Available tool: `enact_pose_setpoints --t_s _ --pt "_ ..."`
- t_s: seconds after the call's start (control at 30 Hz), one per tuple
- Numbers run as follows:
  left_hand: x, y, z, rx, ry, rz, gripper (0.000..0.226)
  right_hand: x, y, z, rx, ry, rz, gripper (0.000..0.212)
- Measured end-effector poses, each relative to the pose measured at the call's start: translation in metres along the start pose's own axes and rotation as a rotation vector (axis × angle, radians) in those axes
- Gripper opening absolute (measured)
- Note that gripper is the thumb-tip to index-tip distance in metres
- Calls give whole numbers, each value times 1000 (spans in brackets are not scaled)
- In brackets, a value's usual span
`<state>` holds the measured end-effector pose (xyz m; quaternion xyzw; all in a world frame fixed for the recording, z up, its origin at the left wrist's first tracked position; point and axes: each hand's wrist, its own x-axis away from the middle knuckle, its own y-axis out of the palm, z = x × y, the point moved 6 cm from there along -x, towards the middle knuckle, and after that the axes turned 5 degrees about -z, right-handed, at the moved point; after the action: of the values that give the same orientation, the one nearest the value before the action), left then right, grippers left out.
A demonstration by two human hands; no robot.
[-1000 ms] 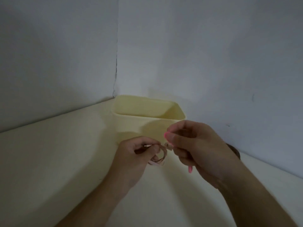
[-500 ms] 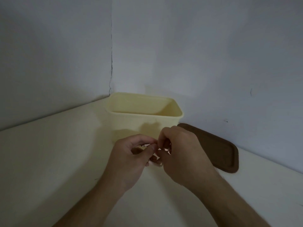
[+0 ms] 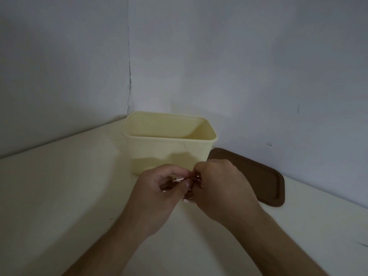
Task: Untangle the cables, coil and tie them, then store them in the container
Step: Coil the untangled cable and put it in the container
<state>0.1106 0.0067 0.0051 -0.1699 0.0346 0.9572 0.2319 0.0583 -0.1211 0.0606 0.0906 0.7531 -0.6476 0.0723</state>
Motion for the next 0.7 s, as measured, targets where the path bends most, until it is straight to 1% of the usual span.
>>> enact_pose_setpoints --t_s 0.1,0.17,0.23,0.4,0.6,0.7 --pt "0 -2 -2 10 -21 21 26 0 1 1 -132 -5 57 18" --pt "0 -2 -3 34 -26 38 22 0 1 2 -178 -11 90 14" --pt "-1 -3 -4 41 -22 48 17 -2 2 4 -227 -19 116 17" --pt "-1 -3 0 30 -34 23 14 -2 5 2 -240 -76 143 17" --pt "0 -2 -5 69 -163 13 12 -1 8 -5 -205 -159 192 25" --pt "0 -1 -10 151 -221 7 19 -1 9 -4 -214 -165 209 26"
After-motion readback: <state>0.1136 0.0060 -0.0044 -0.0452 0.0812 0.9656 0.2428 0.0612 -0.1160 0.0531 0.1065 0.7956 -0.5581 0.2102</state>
